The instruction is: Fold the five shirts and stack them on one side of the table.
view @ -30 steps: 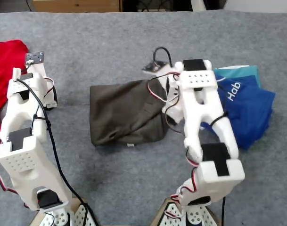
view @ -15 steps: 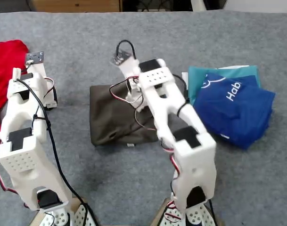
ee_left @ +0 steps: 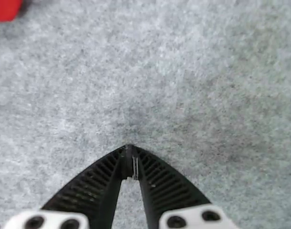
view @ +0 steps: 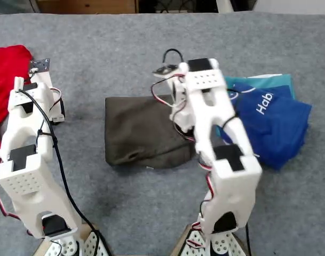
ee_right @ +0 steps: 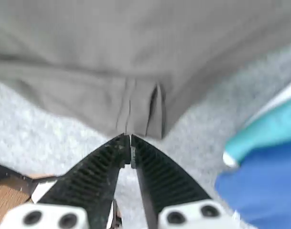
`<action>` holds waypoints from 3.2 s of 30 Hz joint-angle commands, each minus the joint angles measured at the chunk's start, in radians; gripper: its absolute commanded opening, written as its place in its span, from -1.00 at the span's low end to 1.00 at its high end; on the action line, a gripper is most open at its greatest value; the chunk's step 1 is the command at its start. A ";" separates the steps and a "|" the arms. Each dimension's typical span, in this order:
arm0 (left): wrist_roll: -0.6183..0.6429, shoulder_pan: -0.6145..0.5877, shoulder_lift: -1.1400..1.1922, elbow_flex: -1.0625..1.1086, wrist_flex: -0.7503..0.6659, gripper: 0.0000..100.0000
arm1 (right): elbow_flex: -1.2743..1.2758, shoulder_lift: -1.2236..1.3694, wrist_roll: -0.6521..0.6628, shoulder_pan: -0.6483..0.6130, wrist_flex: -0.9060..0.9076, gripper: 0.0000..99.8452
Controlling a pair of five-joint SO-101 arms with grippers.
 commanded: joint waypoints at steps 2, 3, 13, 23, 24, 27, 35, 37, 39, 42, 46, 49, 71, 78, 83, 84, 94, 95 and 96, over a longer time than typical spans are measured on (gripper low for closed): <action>0.011 -0.012 -0.012 0.001 -0.041 -0.94 | 0.200 -0.194 0.046 0.043 -0.026 -0.97; 0.011 -0.012 -0.012 0.001 -0.041 -0.94 | 0.262 -0.228 0.061 0.044 -0.048 -0.97; 0.008 -0.007 -0.012 -0.001 -0.041 -0.94 | 0.252 -0.294 -0.091 -0.049 -0.324 -0.97; 0.011 0.214 -0.186 -0.108 0.172 -0.94 | -0.068 0.088 -0.114 -0.072 -0.209 -0.97; 0.011 0.262 -0.204 -0.117 0.176 -0.94 | -0.087 0.105 -0.114 -0.072 -0.199 -0.97; 0.011 0.364 -0.267 -0.130 0.173 -0.94 | -0.113 0.119 -0.114 -0.071 -0.180 -0.97; 0.011 0.414 -0.133 -0.050 0.021 -0.94 | -0.142 0.119 -0.141 -0.072 -0.186 -0.97; 0.011 0.400 -0.077 -0.050 -0.028 -0.94 | -0.166 0.119 -0.140 -0.072 -0.186 -0.97; 0.011 0.392 -0.032 -0.051 -0.074 -0.94 | -0.193 0.119 -0.140 -0.072 -0.181 -0.97; 0.011 0.387 0.015 -0.051 -0.106 -0.94 | -0.214 0.124 -0.135 -0.072 -0.180 -0.97; 0.006 0.383 0.031 -0.051 -0.112 -0.94 | -0.182 0.134 -0.130 -0.066 -0.186 -0.97; 0.003 0.383 0.035 -0.058 -0.114 -0.94 | -0.130 0.153 -0.089 -0.068 -0.184 -0.97; 0.003 0.383 0.038 -0.070 -0.112 -0.94 | 0.582 -0.549 0.273 0.173 -0.172 -0.97; 0.003 0.381 0.038 -0.070 -0.112 -0.94 | 0.515 -0.495 0.091 -0.021 -0.373 -0.97; 0.038 0.349 0.040 -0.077 -0.112 -0.94 | 0.532 -0.292 0.037 -0.074 -0.391 -0.97; 0.066 0.341 0.040 -0.077 -0.112 -0.94 | 0.545 -0.259 0.040 -0.071 -0.387 -0.97; 0.109 0.331 0.040 -0.079 -0.114 -0.94 | 0.601 -0.285 0.063 -0.015 -0.451 -0.97; 0.109 0.331 0.040 -0.079 -0.114 -0.94 | 0.573 -0.294 0.063 -0.018 -0.448 -0.97; 0.109 0.332 0.040 -0.079 -0.114 -0.94 | 0.533 -0.305 0.061 -0.017 -0.442 -0.97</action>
